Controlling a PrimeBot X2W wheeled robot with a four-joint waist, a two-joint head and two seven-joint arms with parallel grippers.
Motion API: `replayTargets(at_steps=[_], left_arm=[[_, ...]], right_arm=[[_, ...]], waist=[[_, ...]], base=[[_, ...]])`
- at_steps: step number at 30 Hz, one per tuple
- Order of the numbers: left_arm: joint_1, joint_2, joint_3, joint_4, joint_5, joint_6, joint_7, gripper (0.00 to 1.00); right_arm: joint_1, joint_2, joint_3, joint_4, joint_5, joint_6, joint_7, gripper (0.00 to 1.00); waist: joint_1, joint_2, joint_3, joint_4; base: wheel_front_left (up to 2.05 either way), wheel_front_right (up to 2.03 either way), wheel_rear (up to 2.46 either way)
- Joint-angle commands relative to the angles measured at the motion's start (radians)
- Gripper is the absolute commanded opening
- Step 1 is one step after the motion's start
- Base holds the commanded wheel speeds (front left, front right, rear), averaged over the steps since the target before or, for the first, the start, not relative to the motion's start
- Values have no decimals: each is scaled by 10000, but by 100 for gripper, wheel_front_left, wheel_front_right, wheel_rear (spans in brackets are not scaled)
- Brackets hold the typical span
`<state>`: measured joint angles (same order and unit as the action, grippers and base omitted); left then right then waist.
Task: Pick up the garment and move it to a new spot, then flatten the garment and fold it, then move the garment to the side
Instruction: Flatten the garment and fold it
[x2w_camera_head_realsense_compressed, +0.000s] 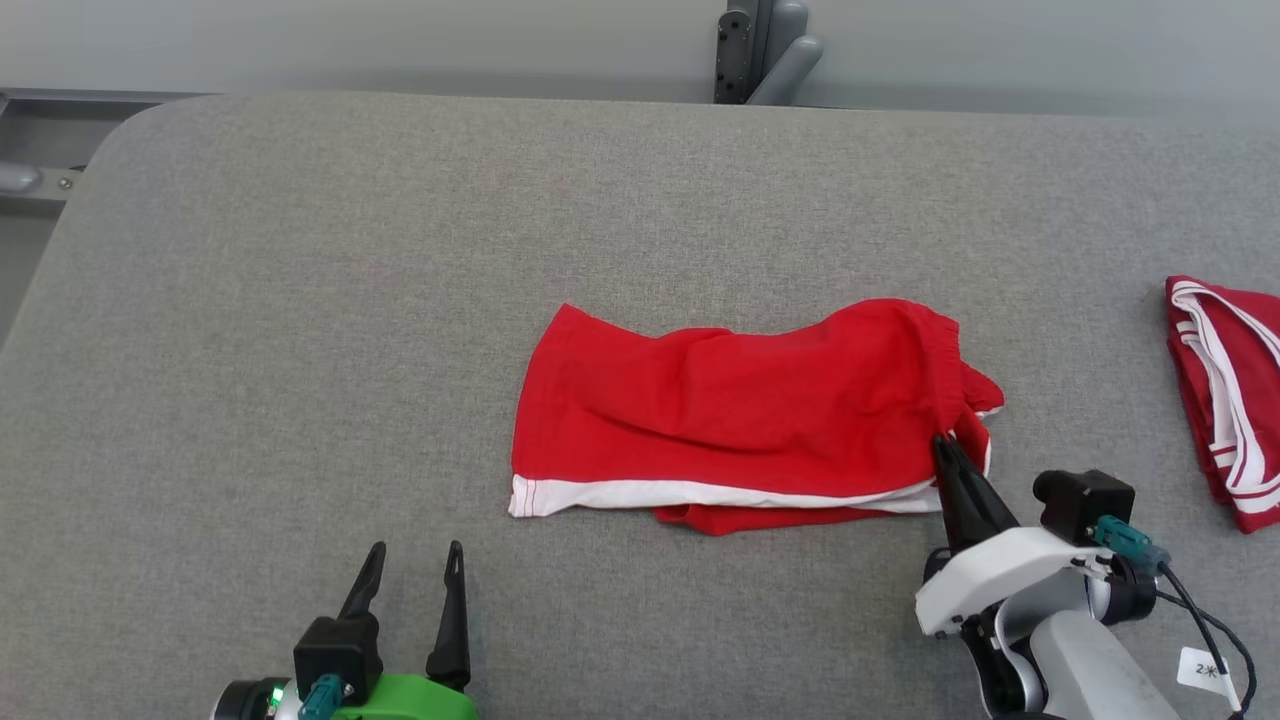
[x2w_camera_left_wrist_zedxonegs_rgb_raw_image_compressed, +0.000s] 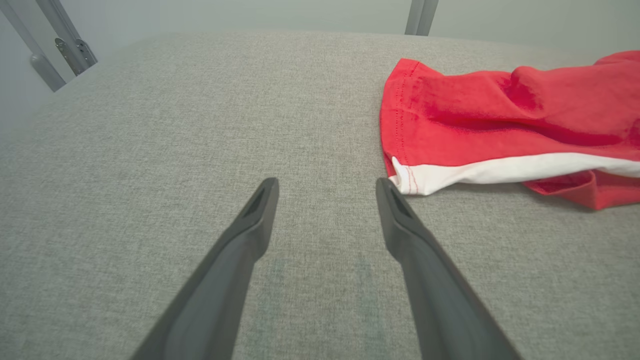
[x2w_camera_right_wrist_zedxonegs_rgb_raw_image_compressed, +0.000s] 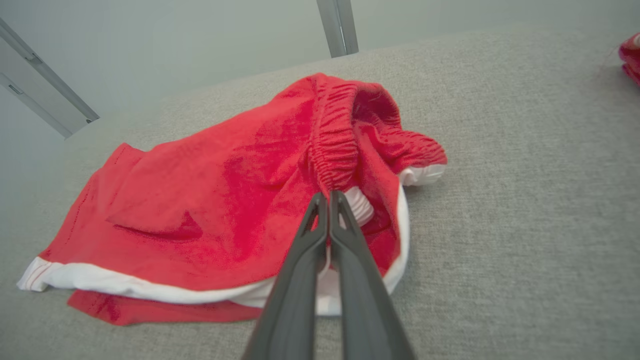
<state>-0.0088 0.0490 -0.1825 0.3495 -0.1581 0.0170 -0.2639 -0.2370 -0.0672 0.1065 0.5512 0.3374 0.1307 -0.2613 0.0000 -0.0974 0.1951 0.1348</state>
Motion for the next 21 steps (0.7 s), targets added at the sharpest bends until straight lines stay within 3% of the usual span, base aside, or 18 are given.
replayTargets(at_steps=[1,10,15,21], left_arm=[[34,32,46,8,-41,-26,3,100],[174,32,51,76,-51,-93,3,100],[-80,34,-314,131,-140,-165,3,100],[-233,34,-652,236,-341,-68,3,100]], right_arm=[[-138,35,40,-219,95,-3,-15,0],[-1321,-112,1104,-1677,842,-3,-15,0],[-3330,-371,1778,-1055,896,-3,-17,0],[-6021,-516,1694,-563,683,-3,-15,0]], waist=[[0,0,-50,6],[0,0,-375,8],[0,0,-270,512],[0,0,-153,1446]], base=[[0,0,0],[0,0,0],[0,0,0],[0,0,0]])
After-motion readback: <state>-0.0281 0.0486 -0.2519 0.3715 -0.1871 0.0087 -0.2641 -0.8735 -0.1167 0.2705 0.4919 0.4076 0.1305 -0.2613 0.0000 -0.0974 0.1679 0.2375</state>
